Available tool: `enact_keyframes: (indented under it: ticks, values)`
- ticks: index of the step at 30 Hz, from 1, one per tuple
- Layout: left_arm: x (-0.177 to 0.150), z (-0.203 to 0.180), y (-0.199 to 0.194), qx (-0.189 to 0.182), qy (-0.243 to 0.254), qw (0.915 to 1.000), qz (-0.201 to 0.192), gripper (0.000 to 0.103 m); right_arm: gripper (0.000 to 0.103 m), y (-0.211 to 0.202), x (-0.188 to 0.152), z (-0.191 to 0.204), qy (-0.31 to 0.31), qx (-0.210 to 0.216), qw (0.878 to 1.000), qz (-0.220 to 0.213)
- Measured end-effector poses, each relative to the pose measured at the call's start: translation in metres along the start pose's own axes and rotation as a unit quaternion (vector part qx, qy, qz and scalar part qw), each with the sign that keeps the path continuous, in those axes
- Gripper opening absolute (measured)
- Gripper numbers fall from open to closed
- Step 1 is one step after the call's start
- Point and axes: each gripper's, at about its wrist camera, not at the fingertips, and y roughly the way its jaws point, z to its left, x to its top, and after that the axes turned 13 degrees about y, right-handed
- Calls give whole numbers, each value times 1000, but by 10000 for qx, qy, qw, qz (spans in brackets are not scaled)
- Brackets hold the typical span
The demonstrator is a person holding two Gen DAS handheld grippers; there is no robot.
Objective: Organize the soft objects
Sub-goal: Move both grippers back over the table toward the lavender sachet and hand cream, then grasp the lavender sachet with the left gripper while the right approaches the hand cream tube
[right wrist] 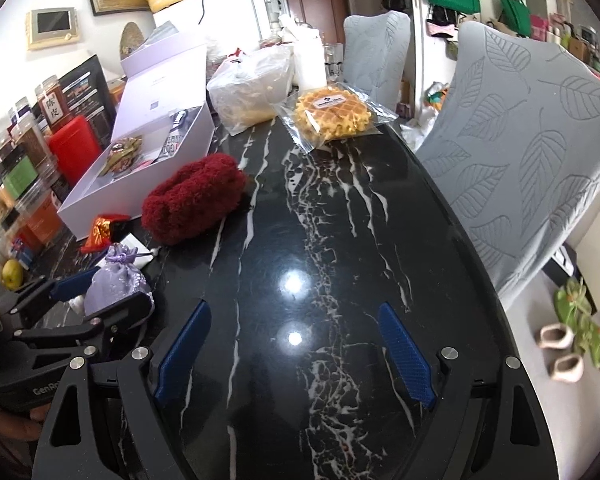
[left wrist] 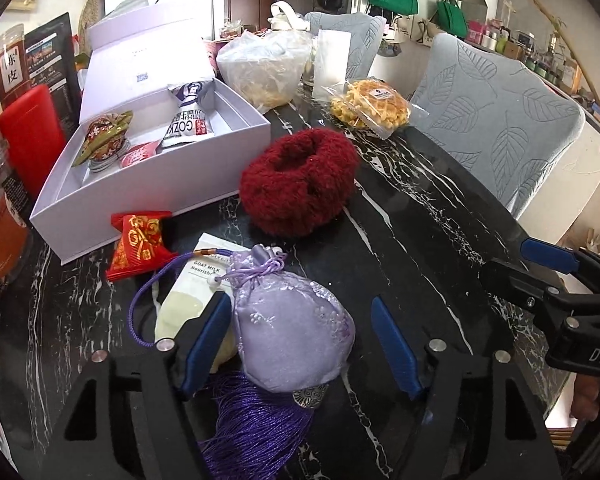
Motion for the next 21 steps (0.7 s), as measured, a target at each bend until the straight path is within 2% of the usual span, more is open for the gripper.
enact_keyframes:
  ticks: [3,9,14,21]
  values:
    - [0,-3,3,173,68,9998,-12,57,87,1,0,0,41,-6,10000,26]
    - [-4,-4,2,150,63,9999,-6,48,87,-1,0,0,130,36,9999,47]
    - [-4,11,-10,-52,-324,9994,-110,48,87,-4,0,1,168,49,9998,38]
    - [0,33,-52,273,-464,9971,-538,48,87,-3,3,15,119,238,9996,79]
